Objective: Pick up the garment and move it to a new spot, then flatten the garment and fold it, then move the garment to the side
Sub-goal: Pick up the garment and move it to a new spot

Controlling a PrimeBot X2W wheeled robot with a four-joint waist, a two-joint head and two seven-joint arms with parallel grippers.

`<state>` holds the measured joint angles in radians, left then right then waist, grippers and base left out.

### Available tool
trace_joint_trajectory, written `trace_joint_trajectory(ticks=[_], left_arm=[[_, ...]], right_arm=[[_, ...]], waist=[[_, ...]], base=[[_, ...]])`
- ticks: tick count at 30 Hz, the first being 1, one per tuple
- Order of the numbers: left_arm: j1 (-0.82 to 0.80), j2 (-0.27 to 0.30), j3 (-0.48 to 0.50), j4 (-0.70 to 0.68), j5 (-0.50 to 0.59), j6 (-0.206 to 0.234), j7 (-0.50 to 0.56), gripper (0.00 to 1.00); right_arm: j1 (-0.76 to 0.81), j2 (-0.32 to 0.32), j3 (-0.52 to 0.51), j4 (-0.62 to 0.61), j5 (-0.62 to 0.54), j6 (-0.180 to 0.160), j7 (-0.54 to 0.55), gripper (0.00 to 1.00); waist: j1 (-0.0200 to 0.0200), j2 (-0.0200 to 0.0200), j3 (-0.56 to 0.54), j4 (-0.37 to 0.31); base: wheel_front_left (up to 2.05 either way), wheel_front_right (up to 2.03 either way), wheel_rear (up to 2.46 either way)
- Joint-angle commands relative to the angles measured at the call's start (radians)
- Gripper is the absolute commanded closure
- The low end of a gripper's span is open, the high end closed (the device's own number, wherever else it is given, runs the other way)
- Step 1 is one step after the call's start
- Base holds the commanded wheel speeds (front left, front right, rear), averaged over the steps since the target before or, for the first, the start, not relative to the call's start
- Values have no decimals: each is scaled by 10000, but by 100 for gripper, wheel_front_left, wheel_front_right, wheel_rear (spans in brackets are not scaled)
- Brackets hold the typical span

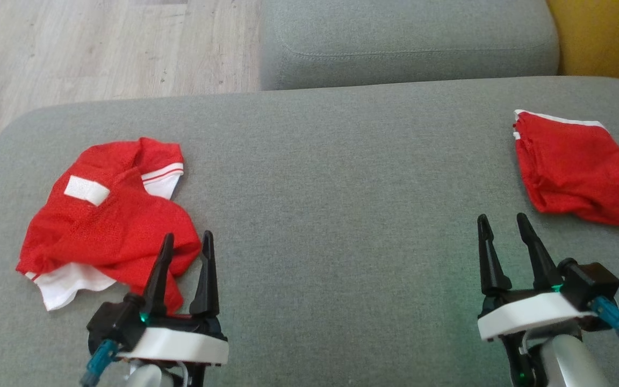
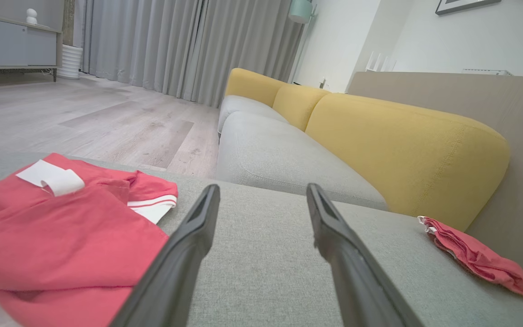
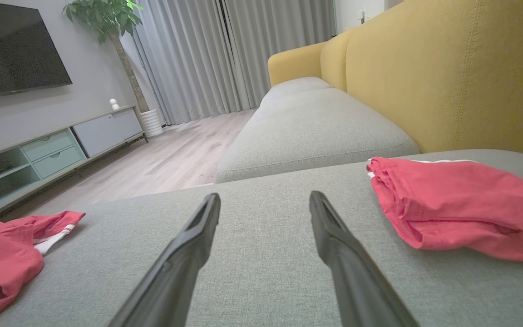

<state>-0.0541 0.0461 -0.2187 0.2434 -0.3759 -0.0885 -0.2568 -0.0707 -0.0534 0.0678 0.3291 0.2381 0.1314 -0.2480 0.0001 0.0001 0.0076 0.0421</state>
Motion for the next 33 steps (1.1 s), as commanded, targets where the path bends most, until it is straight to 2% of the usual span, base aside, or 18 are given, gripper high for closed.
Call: trace_joint_trajectory(ticks=[1, 12, 33], left_arm=[[-342, 41, 391, -352, -41, 11, -49, 0], [-345, 41, 399, -297, -8, 55, -49, 0], [1, 41, 1127, -132, 343, 235, -49, 0]], right_arm=[[-282, 30, 276, -365, 46, -7, -134, 0], [-146, 31, 375, -516, 116, -7, -136, 0], [96, 31, 1654, -347, 585, -7, -137, 0]], waist=[[-1, -1, -3, -17], [-1, -1, -6, 183], [-1, -1, -314, 1956]], base=[[0, 0, 0], [0, 0, 0], [0, 0, 0]])
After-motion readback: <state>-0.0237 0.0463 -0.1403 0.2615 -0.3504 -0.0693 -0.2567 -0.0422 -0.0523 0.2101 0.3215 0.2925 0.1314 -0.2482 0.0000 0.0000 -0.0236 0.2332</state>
